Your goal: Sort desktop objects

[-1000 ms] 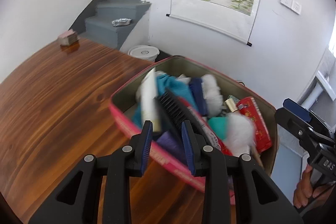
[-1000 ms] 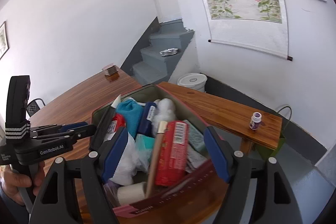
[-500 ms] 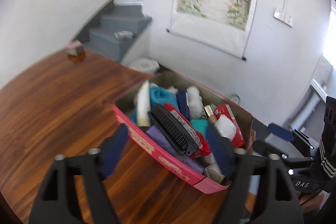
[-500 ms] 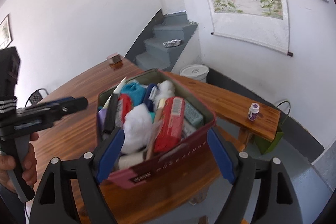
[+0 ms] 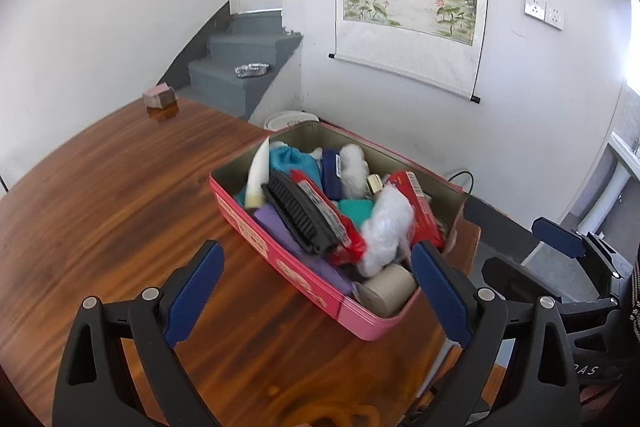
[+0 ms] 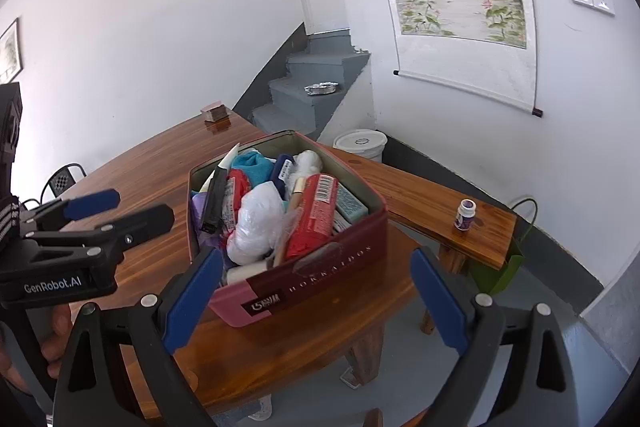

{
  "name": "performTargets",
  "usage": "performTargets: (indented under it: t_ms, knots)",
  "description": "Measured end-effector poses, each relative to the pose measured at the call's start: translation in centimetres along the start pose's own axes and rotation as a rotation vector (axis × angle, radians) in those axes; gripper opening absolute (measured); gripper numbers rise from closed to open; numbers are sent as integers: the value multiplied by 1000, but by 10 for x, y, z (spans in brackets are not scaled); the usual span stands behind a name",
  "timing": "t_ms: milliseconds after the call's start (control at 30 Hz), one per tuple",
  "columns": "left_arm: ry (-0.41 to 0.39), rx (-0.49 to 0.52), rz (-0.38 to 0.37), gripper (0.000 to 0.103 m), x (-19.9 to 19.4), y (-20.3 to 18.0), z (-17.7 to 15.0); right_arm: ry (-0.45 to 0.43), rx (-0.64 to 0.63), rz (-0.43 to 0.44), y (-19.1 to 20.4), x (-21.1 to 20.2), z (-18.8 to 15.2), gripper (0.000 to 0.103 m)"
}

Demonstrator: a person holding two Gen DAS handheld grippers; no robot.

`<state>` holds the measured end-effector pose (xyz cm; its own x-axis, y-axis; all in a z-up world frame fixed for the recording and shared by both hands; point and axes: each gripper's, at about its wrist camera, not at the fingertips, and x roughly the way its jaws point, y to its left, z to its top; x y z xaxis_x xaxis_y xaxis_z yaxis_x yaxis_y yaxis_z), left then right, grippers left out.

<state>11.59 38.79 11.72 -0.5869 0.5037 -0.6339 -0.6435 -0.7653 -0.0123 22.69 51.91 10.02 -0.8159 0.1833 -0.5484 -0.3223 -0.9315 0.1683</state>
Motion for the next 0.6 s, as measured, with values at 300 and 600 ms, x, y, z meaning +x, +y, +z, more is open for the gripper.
performTargets:
  t_ms: [300, 600]
  knots:
    - [-14, -32, -45, 97, -9, 0, 0, -2, 28, -14, -8, -3, -2, 96]
    - [-24, 6, -33, 97, -13, -3, -2, 2, 9, -17, 1, -3, -5, 96]
